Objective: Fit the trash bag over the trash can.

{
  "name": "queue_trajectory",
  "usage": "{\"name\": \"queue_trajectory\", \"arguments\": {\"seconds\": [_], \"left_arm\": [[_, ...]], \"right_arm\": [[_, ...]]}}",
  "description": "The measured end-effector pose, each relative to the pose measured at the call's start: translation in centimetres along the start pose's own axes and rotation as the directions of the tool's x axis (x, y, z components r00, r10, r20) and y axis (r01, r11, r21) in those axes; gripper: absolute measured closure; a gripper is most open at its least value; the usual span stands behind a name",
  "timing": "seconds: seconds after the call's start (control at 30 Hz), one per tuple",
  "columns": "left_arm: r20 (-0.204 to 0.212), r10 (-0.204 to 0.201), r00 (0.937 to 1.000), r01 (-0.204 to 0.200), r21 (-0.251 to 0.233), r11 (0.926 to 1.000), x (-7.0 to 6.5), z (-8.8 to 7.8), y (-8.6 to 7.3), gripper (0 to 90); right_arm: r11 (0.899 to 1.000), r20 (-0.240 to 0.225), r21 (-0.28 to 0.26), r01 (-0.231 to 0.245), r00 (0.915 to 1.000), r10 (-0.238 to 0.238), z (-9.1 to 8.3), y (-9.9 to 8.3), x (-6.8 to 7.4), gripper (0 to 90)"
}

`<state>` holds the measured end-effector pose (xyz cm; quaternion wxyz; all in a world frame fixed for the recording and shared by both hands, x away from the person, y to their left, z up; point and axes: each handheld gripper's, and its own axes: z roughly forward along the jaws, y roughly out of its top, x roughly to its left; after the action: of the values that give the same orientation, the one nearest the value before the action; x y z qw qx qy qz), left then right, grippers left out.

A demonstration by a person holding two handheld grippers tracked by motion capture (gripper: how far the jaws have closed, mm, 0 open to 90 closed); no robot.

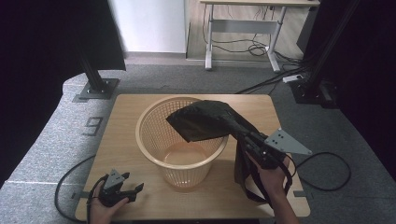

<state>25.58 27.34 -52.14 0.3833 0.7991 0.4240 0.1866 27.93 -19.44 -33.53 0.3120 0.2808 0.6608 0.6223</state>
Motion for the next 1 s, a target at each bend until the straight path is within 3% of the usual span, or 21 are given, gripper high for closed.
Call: {"name": "queue_trajectory", "arguments": {"seconds": [0.2, 0.4, 0.57, 0.83, 0.93, 1.0], "left_arm": [[-0.001, 0.002, 1.0000, -0.002, -0.002, 1.0000, 0.0, 0.0, 0.0, 24.4], [-0.002, -0.002, 1.0000, 0.002, -0.003, 1.0000, 0.1, 0.0, -0.1, 24.5], [-0.003, -0.001, 1.0000, 0.001, -0.004, 1.0000, 0.1, -0.1, -0.1, 24.5], [-0.002, -0.001, 1.0000, 0.001, -0.001, 1.0000, 0.1, 0.0, -0.1, 24.5], [-0.003, 0.001, 1.0000, -0.001, 0.001, 1.0000, 0.1, 0.0, -0.1, 24.5], [-0.002, 0.001, 1.0000, -0.001, 0.000, 1.0000, 0.1, 0.0, -0.1, 24.5]], "right_arm": [[0.998, 0.010, -0.044, 0.042, 0.9991, -0.041, -1.1, 1.6, -0.2, 87.9], [0.996, -0.004, -0.060, 0.070, 0.9975, -0.071, -1.1, 2.4, -0.2, 87.8], [0.996, -0.031, -0.038, 0.077, 0.9965, -0.078, -0.4, 1.5, 0.4, 87.8], [0.999, -0.064, 0.037, 0.039, 0.9973, -0.037, 1.3, -1.3, 0.5, 85.3], [0.998, -0.075, 0.059, 0.033, 0.9968, -0.028, 1.7, -1.9, 0.6, 80.1], [0.997, -0.084, 0.073, 0.031, 0.9962, -0.025, 1.8, -2.1, 0.7, 70.1]]}}
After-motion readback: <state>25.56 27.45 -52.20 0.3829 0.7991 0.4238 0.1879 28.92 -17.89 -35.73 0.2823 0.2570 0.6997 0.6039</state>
